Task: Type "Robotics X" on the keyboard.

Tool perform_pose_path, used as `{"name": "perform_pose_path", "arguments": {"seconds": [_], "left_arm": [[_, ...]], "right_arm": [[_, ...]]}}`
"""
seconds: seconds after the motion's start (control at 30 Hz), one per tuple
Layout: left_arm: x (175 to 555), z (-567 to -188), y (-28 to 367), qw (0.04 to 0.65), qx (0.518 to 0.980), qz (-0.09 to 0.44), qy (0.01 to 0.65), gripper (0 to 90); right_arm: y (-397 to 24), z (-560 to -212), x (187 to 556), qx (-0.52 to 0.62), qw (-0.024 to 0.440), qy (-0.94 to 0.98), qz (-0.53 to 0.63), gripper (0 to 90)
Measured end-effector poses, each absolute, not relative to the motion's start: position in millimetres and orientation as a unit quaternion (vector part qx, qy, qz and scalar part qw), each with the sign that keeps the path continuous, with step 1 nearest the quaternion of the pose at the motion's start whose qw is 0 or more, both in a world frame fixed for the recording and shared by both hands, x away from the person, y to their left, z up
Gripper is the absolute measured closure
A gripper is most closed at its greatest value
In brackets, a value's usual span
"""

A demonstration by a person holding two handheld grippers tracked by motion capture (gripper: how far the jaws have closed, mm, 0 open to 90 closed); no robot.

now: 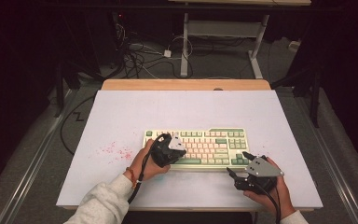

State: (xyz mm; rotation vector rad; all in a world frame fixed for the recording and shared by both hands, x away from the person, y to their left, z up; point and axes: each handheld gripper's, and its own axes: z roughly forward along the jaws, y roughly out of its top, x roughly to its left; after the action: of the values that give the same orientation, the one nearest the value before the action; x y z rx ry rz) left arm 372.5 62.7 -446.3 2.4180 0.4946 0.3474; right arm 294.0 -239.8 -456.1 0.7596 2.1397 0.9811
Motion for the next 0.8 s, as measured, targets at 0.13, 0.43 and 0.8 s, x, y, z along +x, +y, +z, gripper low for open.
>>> {"name": "perform_pose_path", "arguments": {"seconds": [0.13,0.43,0.8], "left_arm": [[373,-448,60,0.311,0.922,0.133,0.187,87.1],[372,-446,61,0.315,0.920,0.141,0.184,86.8],[368,-429,81,0.348,0.904,0.165,0.187,82.5]], "right_arm": [[-239,-456,294,0.290,0.327,0.819,0.373,25.4],[-239,-456,293,0.287,0.329,0.820,0.370,25.4],[-240,-455,293,0.288,0.331,0.818,0.373,25.4]]}}
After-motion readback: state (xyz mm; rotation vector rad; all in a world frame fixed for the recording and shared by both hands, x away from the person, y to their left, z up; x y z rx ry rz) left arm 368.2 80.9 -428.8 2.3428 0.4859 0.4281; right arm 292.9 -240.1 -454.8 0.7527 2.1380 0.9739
